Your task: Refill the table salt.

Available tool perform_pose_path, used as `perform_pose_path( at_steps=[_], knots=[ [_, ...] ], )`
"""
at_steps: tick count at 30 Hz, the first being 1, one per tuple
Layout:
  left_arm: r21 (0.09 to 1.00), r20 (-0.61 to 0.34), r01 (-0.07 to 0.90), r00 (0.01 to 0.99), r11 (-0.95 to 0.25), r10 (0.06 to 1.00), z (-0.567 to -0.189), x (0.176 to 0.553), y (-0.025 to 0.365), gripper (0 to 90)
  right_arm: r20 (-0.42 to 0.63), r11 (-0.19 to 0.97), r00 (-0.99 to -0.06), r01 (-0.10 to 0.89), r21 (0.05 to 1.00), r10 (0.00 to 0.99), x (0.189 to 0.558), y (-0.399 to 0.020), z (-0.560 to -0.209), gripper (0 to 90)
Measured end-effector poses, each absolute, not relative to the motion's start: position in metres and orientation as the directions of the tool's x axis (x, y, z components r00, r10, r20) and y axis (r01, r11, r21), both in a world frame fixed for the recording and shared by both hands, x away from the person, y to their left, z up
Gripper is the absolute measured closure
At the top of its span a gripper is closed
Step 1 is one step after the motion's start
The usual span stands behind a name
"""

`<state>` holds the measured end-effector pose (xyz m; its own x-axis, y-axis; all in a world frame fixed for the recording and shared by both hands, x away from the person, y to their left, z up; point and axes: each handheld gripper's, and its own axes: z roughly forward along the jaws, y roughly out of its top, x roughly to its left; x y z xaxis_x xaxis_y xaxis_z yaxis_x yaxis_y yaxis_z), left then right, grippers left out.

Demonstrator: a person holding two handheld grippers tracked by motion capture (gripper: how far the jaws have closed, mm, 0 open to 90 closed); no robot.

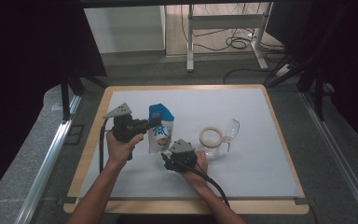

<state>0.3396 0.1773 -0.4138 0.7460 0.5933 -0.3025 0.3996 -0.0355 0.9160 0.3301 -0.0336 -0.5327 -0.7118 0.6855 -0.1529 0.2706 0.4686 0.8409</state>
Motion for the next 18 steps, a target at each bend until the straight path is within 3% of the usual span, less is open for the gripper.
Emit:
perform_pose_path(
  at_steps=[7, 13, 18],
  knots=[
    [0.914, -0.307, 0.404, 0.755, -0.042, 0.580, -0.412, 0.338, 0.171, 90.0, -0.179, 0.466, -0.719, 0.223, 0.856, 0.672, 0.335, -0.030, -0.532, 31.6],
    [0.906, -0.318, 0.421, 0.748, -0.047, 0.583, -0.415, 0.343, 0.165, 90.0, -0.216, 0.499, -0.741, 0.181, 0.847, 0.635, 0.334, -0.028, -0.534, 39.9],
    [0.899, -0.325, 0.433, 0.748, -0.055, 0.578, -0.416, 0.348, 0.160, 90.0, -0.211, 0.501, -0.756, 0.174, 0.848, 0.620, 0.332, -0.029, -0.535, 41.3]
  ],
)
